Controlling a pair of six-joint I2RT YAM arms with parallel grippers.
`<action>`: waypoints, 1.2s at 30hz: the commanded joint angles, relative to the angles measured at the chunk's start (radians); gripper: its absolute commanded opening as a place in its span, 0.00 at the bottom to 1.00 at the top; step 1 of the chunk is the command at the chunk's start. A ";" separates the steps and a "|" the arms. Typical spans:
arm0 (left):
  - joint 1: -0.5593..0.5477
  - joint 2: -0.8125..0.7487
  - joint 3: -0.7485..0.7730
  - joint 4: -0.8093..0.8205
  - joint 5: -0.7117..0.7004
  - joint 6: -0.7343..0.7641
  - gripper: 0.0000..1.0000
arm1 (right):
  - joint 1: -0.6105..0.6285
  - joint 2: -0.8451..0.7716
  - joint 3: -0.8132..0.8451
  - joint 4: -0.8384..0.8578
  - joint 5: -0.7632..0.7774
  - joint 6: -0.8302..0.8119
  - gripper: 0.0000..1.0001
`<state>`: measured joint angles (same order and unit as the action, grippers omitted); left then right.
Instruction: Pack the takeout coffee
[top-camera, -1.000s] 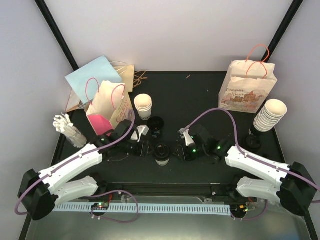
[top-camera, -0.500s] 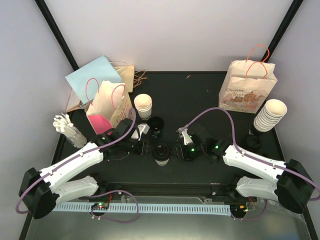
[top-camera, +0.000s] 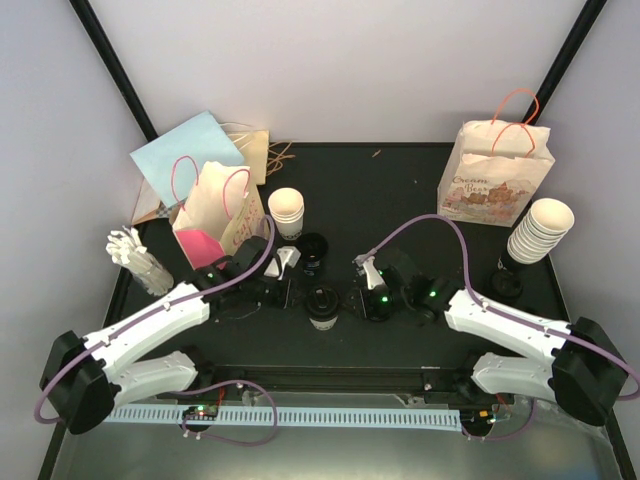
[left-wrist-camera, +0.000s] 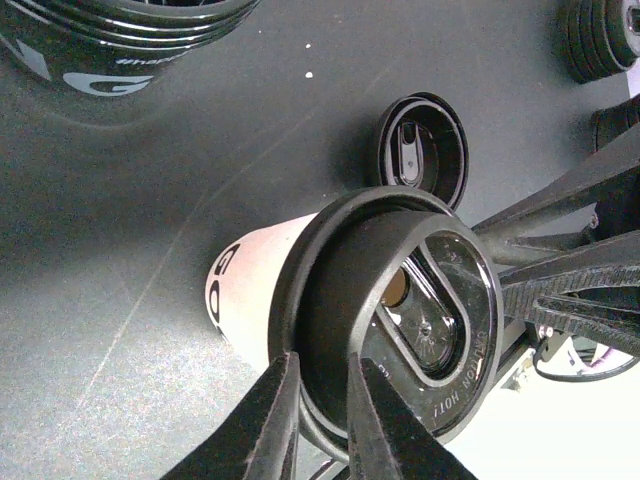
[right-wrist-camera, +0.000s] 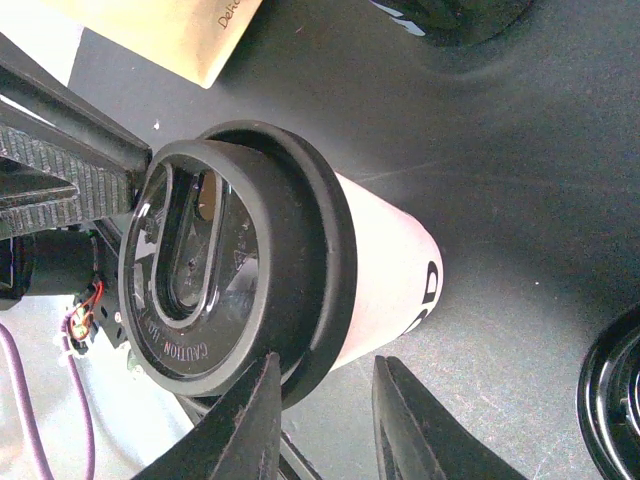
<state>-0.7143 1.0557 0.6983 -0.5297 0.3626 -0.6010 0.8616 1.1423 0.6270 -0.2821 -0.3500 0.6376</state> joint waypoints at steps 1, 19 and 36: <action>0.005 0.029 -0.010 0.013 -0.010 0.017 0.14 | -0.005 0.010 0.018 0.012 0.005 0.005 0.27; 0.010 -0.107 0.001 -0.044 -0.068 0.007 0.25 | -0.005 0.010 0.024 0.005 0.015 -0.001 0.27; 0.033 -0.048 -0.065 0.035 0.014 0.015 0.25 | -0.004 0.013 0.028 0.000 0.016 -0.004 0.27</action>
<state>-0.6880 0.9878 0.6441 -0.5449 0.3210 -0.5976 0.8616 1.1469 0.6296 -0.2771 -0.3492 0.6369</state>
